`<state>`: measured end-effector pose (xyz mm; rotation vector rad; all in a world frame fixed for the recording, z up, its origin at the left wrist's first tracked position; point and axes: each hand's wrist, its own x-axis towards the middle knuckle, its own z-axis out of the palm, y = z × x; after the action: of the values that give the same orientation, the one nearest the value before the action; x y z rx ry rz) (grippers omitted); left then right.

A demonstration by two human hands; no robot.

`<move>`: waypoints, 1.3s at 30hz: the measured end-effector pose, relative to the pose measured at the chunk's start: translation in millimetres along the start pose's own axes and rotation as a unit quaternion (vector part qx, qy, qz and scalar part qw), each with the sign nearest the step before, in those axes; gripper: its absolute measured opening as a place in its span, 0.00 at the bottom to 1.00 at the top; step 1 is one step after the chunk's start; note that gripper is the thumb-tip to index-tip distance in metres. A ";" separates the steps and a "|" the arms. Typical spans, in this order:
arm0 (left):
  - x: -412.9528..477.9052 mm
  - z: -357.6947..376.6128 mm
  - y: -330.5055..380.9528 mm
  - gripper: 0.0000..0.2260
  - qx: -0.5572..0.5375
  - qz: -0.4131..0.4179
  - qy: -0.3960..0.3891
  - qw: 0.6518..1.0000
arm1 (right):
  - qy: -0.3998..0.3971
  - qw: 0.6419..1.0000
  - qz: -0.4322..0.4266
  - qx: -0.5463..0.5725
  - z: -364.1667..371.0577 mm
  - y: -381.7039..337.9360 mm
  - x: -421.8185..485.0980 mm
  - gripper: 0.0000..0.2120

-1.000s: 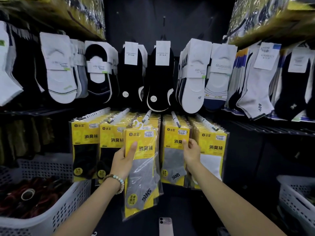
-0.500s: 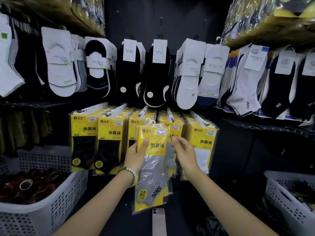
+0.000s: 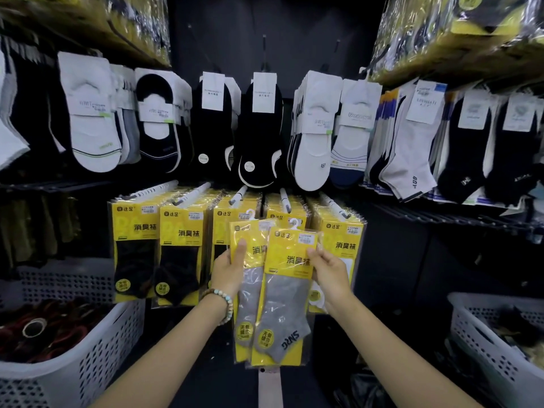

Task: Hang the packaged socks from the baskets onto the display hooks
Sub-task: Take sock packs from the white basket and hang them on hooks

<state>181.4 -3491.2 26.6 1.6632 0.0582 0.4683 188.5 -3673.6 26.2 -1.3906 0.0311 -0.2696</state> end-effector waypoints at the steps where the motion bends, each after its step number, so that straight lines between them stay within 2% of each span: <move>1: 3.9 -4.5 -1.1 0.18 0.005 0.004 0.013 1.000 | 0.013 1.000 -0.002 -0.008 -2.9 -2.4 3.1 0.14; 5: 18.4 -24.6 -2.8 0.20 0.047 0.039 0.045 0.997 | 0.047 0.997 -0.030 -0.051 -6.4 -14.7 19.9 0.08; 11: 34.1 -44.7 -5.6 0.21 0.063 0.066 0.061 0.994 | 0.045 0.991 -0.073 -0.098 11.8 -14.5 49.1 0.11; 16: 39.5 -48.8 -9.3 0.19 0.067 0.084 0.059 0.992 | 0.061 0.987 -0.078 -0.125 28.4 -4.5 61.1 0.17; 26: 34.6 -37.3 -14.4 0.21 0.053 0.069 0.028 0.996 | 0.123 0.979 -0.071 -0.145 33.1 1.8 57.2 0.16; 32: 21.3 -22.3 -8.5 0.20 0.029 0.051 0.003 0.998 | 0.082 0.988 -0.065 -0.118 20.4 -5.7 29.5 0.23; 39: 8.5 15.3 0.7 0.17 -0.001 0.042 -0.069 0.997 | -0.024 0.993 -0.057 -0.096 18.8 -17.3 -0.5 0.16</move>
<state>194.2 -3503.1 28.4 1.6962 -0.1151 0.4152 188.5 -3658.0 46.5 -1.5926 -0.0643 -0.3361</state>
